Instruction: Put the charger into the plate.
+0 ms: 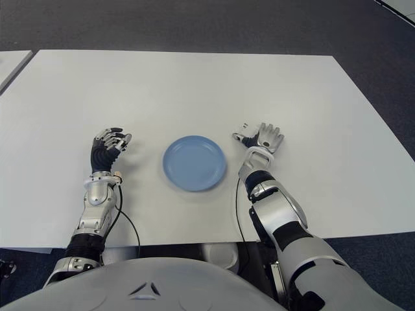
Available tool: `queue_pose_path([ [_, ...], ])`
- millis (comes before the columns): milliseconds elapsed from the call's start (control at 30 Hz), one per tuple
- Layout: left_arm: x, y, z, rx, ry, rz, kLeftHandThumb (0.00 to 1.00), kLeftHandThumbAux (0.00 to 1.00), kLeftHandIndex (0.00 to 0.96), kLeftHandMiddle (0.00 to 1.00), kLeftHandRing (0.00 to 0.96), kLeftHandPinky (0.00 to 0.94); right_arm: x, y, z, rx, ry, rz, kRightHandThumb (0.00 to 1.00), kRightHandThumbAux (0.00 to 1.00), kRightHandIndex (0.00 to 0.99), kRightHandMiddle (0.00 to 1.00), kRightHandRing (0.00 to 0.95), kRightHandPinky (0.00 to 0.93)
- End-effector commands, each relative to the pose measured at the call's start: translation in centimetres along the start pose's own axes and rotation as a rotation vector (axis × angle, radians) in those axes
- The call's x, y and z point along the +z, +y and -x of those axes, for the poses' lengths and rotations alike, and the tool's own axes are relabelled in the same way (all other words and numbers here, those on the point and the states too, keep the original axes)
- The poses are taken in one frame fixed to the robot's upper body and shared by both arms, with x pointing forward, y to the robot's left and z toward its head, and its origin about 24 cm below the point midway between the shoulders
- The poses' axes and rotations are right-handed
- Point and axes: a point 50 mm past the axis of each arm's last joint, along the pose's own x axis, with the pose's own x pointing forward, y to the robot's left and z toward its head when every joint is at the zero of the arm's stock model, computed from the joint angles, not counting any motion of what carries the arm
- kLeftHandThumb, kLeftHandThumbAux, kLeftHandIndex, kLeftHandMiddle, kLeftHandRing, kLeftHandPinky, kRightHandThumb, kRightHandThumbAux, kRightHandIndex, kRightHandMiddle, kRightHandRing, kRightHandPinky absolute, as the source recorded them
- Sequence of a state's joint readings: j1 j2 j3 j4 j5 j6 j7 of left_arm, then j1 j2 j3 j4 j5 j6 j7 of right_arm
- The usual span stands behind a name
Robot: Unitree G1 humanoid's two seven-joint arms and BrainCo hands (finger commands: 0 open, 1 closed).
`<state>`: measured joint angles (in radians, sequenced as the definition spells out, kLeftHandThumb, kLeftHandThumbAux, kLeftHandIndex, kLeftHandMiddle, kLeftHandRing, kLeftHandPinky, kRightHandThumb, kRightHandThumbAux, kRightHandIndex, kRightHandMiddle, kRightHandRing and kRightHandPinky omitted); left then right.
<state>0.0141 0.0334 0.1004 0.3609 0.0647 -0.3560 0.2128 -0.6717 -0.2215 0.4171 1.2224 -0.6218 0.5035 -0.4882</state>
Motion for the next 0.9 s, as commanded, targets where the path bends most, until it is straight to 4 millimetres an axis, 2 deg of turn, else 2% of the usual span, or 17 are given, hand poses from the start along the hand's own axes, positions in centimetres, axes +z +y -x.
queue_pose_path([
  [33, -0.39, 0.07, 0.12, -0.017, 0.024, -0.001, 0.832, 0.680, 0.394, 0.497, 0.603, 0.579, -5.37, 5.80, 2.34, 0.236, 0.164, 0.055, 0.692, 0.496, 0.169, 0.130, 0.170, 0.297],
  [67, -0.41, 0.13, 0.14, -0.014, 0.027, -0.002, 0.832, 0.680, 0.394, 0.496, 0.603, 0.579, -5.43, 5.76, 2.31, 0.215, 0.167, 0.018, 0.694, 0.496, 0.179, 0.136, 0.176, 0.303],
  [133, -0.46, 0.24, 0.16, -0.006, 0.032, -0.002, 0.832, 0.680, 0.398, 0.491, 0.595, 0.569, -5.53, 5.72, 2.29, 0.182, 0.170, -0.039, 0.710, 0.618, 0.323, 0.259, 0.280, 0.381],
  [267, -0.38, 0.33, 0.16, 0.018, 0.030, -0.003, 0.833, 0.680, 0.403, 0.485, 0.586, 0.561, -5.73, 5.70, 2.26, 0.141, 0.168, -0.116, 0.724, 0.680, 0.401, 0.368, 0.370, 0.434],
  [333, -0.25, 0.23, 0.12, 0.028, 0.024, 0.001, 0.833, 0.680, 0.401, 0.486, 0.579, 0.544, -5.84, 5.61, 2.21, 0.118, 0.167, -0.147, 0.795, 0.680, 0.438, 0.396, 0.425, 0.467],
  [433, -0.19, 0.18, 0.09, 0.031, 0.024, 0.005, 0.833, 0.680, 0.398, 0.488, 0.578, 0.545, -5.95, 5.49, 2.13, 0.095, 0.166, -0.176, 0.831, 0.677, 0.451, 0.424, 0.484, 0.509],
  [600, -0.38, 0.74, 0.12, 0.037, 0.034, 0.003, 0.834, 0.680, 0.397, 0.489, 0.575, 0.540, -6.12, 5.24, 1.98, 0.062, 0.166, -0.216, 0.937, 0.651, 0.442, 0.485, 0.522, 0.571],
  [900, -0.43, 0.88, -0.01, 0.044, 0.033, 0.007, 0.834, 0.680, 0.403, 0.483, 0.566, 0.537, -6.17, 4.85, 1.76, 0.029, 0.170, -0.251, 0.959, 0.646, 0.422, 0.533, 0.549, 0.625],
])
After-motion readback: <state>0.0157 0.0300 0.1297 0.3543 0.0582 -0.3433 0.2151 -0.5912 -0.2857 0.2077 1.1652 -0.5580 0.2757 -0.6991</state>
